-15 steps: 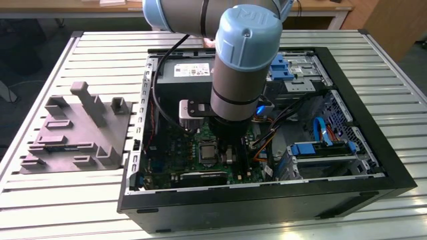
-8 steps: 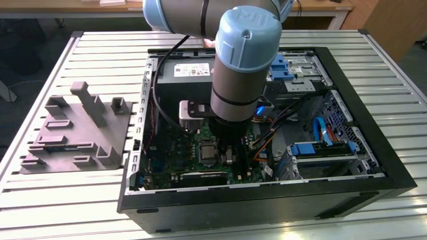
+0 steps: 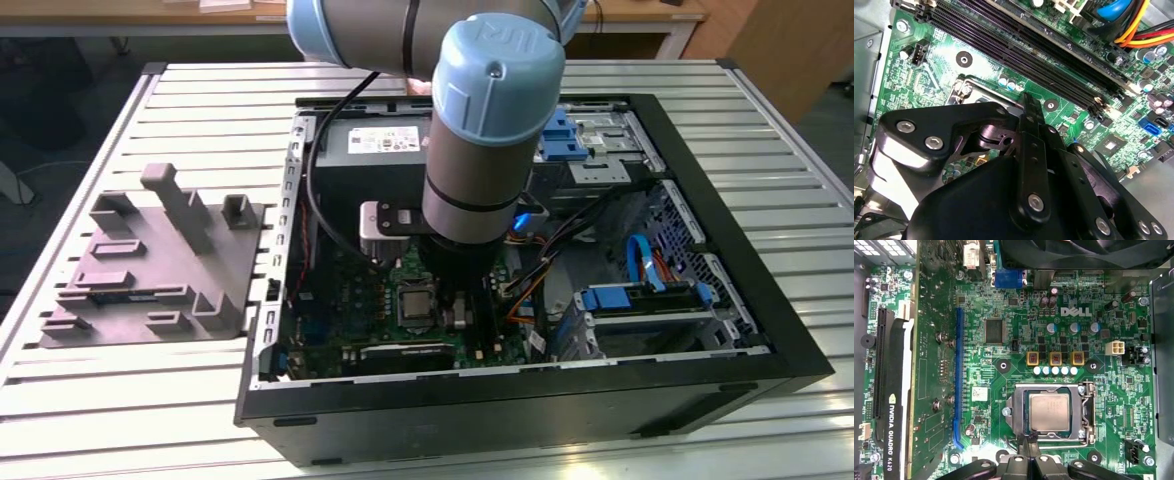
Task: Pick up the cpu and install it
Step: 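Install the first cpu locking lever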
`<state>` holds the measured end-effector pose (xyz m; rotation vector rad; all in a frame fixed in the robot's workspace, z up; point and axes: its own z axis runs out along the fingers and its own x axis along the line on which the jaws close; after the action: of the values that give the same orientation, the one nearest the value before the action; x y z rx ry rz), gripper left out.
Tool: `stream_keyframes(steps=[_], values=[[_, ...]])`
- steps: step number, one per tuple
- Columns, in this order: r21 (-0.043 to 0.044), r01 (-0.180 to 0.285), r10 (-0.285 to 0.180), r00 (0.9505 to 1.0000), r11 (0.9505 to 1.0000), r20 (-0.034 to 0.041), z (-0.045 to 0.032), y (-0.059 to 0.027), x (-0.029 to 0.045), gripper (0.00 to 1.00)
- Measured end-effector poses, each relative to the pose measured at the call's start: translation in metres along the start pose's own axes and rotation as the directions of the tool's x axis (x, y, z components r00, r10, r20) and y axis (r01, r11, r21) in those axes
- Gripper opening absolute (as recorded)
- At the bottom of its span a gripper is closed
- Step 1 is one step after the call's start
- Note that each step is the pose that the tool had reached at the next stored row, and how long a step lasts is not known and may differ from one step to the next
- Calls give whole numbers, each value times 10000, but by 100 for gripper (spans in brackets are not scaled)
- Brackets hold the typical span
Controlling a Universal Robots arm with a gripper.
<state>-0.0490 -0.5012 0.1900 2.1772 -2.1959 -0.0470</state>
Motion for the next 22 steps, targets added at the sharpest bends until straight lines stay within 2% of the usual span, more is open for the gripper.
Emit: stream_keyframes(steps=[22], values=[[5, 31, -31, 10000, 10000, 17, 22, -32, -5, 11]])
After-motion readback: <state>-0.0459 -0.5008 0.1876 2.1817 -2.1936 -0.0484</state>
